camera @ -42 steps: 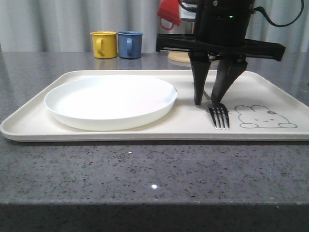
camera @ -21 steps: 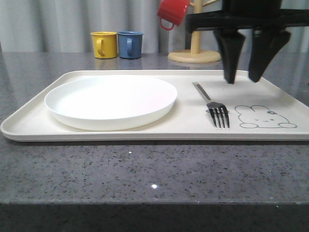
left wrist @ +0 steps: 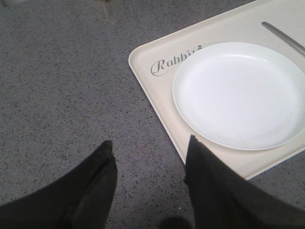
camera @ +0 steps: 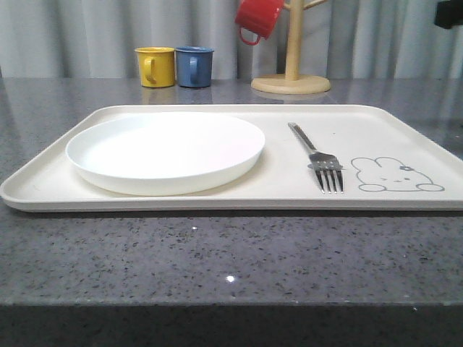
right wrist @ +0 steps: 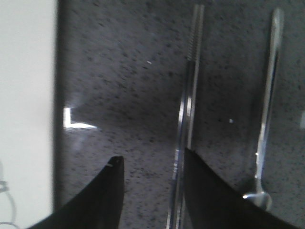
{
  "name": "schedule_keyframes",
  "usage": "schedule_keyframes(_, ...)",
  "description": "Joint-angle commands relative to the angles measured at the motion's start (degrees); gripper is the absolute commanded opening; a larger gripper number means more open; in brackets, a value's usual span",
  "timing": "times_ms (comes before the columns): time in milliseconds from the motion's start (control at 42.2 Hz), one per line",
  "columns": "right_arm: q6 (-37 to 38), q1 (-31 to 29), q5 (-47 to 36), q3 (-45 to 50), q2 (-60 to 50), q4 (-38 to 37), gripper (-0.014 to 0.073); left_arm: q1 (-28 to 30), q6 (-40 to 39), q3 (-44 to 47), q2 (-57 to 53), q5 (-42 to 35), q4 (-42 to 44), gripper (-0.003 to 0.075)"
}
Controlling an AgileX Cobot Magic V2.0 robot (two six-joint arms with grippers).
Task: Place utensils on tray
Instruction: 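Move the right gripper back to the steel chopsticks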
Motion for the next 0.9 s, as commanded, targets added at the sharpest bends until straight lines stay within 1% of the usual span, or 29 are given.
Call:
schedule_keyframes(0,-3.59,-3.76,4.80,0.89,-2.49,0.55,0.0331,-0.39,-0.51,-1.38,-0.34,-4.11,-0.17,0.0333)
schedule_keyframes(166,-6.84,-7.50,1.37,3.64,-2.29,4.25,0.0331,-0.39,-0.51,-1.38,-0.34,-4.11,-0.17,0.0333)
schedule_keyframes(261,-8.43,-7.70,-0.63,4.25,-2.30,5.43,0.0331,-0.39,-0.51,-1.38,-0.34,-4.11,-0.17,0.0333)
schedule_keyframes(497,-8.70,-7.53,-4.00,4.25,-1.94,6.30,0.0331,-0.39,-0.51,-1.38,-0.34,-4.11,-0.17,0.0333)
schedule_keyframes(663,-8.94,-7.53,-4.39,4.25,-0.24,6.61,0.0331,-0.39,-0.51,-1.38,-0.34,-4.11,-0.17,0.0333)
schedule_keyframes(876,-9.50,-7.46,-2.96,4.25,2.08,7.50,0.0329,-0.39,-0.51,-1.38,-0.34,-4.11,-0.17,0.0333)
